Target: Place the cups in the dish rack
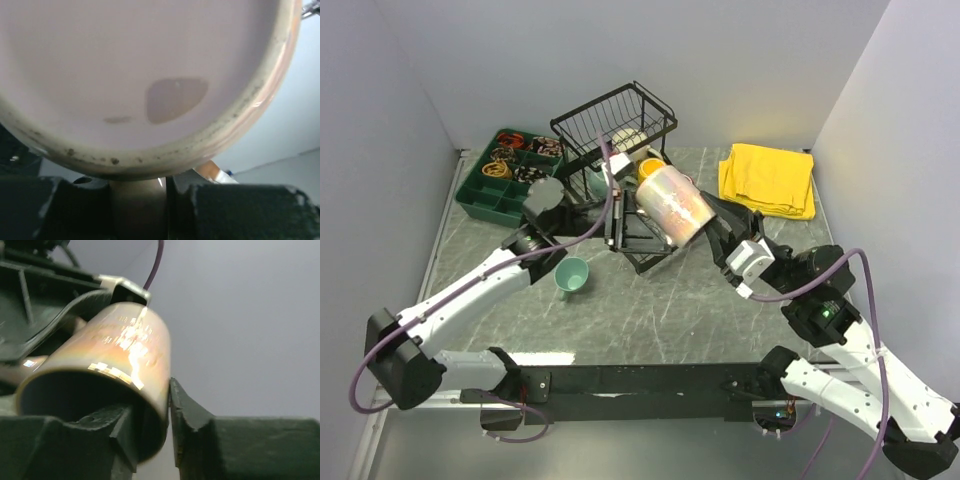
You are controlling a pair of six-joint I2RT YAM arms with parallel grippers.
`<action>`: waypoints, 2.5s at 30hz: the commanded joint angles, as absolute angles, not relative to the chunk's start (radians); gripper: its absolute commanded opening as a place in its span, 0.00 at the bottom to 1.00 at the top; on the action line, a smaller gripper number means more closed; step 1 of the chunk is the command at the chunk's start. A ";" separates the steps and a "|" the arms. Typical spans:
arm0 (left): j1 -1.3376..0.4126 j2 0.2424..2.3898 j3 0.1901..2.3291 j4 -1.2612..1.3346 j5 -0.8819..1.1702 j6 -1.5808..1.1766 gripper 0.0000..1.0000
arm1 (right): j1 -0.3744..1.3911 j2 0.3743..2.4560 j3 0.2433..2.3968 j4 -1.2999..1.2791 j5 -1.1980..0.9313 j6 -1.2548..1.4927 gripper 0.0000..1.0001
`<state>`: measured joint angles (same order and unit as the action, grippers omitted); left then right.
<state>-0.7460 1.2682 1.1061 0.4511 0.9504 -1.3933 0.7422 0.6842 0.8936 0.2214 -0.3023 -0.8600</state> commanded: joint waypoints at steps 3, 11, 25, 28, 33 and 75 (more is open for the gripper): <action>-0.641 1.121 1.080 0.511 0.865 -1.224 0.01 | 0.750 0.634 0.838 0.198 -0.299 -0.801 0.64; -0.598 1.088 1.031 0.413 0.821 -1.132 0.01 | 0.739 0.562 0.776 0.134 -0.262 -0.770 0.93; -0.630 1.115 1.025 0.012 0.347 -0.583 0.01 | 0.553 0.440 0.762 -0.103 -0.135 -0.405 0.99; -0.670 1.158 1.012 0.031 0.232 -0.513 0.01 | 0.477 0.430 0.767 -0.132 -0.141 -0.352 0.99; -0.712 1.250 1.005 0.092 0.106 -0.453 0.01 | 0.413 0.397 0.752 -0.143 -0.160 -0.305 1.00; -0.727 1.871 1.221 0.259 -0.367 0.025 0.01 | 0.258 0.212 0.483 -0.170 -0.259 -0.180 1.00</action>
<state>-0.7517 1.8694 1.1748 0.1143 -0.3317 -0.0372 0.2699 0.2176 0.4896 -0.1955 -0.2413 -0.1982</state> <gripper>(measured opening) 0.268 0.997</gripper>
